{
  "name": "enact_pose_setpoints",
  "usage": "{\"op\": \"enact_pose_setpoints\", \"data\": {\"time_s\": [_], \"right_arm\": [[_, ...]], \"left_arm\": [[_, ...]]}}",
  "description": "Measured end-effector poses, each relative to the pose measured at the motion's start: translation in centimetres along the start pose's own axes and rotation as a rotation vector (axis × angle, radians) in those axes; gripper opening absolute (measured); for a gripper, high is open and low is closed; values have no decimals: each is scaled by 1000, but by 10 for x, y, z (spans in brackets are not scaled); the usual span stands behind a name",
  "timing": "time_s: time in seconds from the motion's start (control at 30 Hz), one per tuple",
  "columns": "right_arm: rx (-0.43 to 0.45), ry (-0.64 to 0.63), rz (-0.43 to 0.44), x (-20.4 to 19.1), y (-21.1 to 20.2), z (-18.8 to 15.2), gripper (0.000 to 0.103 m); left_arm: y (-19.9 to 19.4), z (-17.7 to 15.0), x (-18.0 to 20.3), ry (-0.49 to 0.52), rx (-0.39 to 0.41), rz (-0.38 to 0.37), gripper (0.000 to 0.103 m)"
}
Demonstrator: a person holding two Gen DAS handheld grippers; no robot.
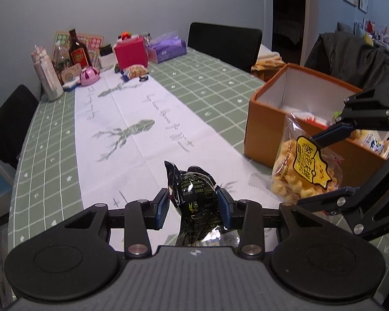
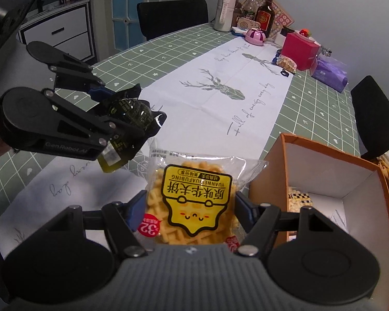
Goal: Organize snacks
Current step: 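Lift both held snacks and carry them over the orange box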
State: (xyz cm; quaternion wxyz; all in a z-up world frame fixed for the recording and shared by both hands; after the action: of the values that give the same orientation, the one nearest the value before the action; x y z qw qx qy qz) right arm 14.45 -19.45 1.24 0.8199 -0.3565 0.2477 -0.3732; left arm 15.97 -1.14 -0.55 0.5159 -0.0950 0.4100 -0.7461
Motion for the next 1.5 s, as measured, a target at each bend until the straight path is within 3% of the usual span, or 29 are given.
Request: {"op": "enact_pose_setpoints", "data": {"time_s": [0.53, 1.1, 1.3, 1.5], "right_arm": [[141, 128, -10, 45, -49, 20, 68], [270, 342, -124, 132, -99, 13, 68], [286, 424, -178, 165, -105, 4, 68], [247, 454, -258, 190, -90, -2, 68]], "left_arm": [[-8, 63, 14, -35, 130, 26, 45], [-2, 133, 61, -33, 260, -52, 45], [17, 152, 92, 7, 256, -94, 45], [46, 156, 118, 54, 201, -109, 45]]}}
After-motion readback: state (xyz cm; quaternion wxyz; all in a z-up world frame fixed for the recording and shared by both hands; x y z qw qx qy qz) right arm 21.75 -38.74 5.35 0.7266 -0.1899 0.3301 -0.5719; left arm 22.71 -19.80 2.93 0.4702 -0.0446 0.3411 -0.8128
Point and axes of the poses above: each gripper's, at about its wrist camera, not at the fingertips, and y roughly the way its jaws point, x to its right, z to its top, the point moved 3 cm from there along y, roughly the way its jaws point, and after that the axes turned 15 degrees about y, right-handed, at the moved point
